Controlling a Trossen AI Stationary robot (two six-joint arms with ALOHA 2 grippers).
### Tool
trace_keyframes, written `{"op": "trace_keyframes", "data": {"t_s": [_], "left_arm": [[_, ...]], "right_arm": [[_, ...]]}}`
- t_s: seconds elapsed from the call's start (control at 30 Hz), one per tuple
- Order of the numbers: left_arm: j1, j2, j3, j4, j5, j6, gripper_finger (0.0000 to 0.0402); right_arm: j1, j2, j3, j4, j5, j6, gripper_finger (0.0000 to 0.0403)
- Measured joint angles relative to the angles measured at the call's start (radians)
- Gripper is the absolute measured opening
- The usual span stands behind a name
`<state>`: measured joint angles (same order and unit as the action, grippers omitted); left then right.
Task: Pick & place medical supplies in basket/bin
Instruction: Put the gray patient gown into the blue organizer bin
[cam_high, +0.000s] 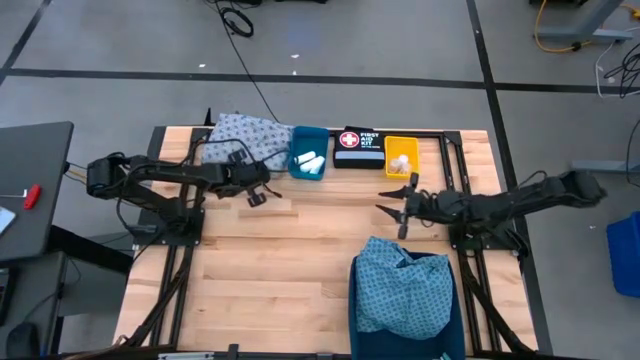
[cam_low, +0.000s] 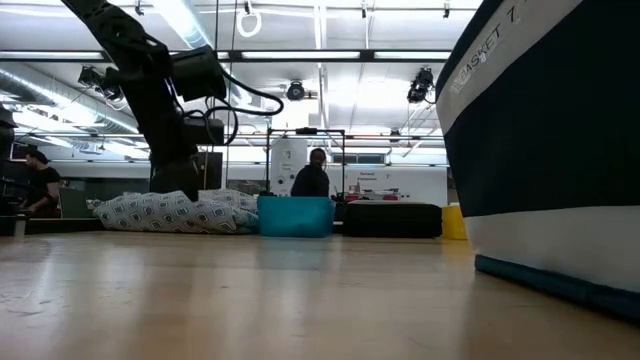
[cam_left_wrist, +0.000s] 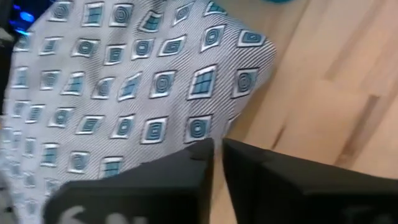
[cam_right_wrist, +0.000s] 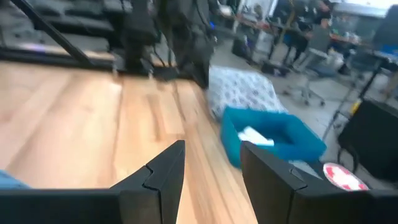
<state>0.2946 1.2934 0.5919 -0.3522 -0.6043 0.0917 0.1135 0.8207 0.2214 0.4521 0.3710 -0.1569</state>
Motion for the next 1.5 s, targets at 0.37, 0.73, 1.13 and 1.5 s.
{"op": "trace_keyframes", "data": {"t_s": [0.37,0.73,1.13,1.5], "left_arm": [[0.001,0.0,0.0,0.011,-0.071,0.161,0.0222],[0.001,0.179,0.0,0.101,-0.174,0.37,0.0293],[0.088,0.361,0.002,0.294,-0.312,0.43,0.0293],[0.157,0.363,0.002,0.336,-0.267,0.433,0.0244]], "right_arm": [[0.0,0.143,0.0,0.083,0.026,0.042,0.0163],[0.006,0.143,0.0,0.083,0.024,0.067,0.0163],[0.014,0.143,0.0,0.077,0.017,0.066,0.0163],[0.014,0.143,0.0,0.076,0.014,0.066,0.0163]]}}
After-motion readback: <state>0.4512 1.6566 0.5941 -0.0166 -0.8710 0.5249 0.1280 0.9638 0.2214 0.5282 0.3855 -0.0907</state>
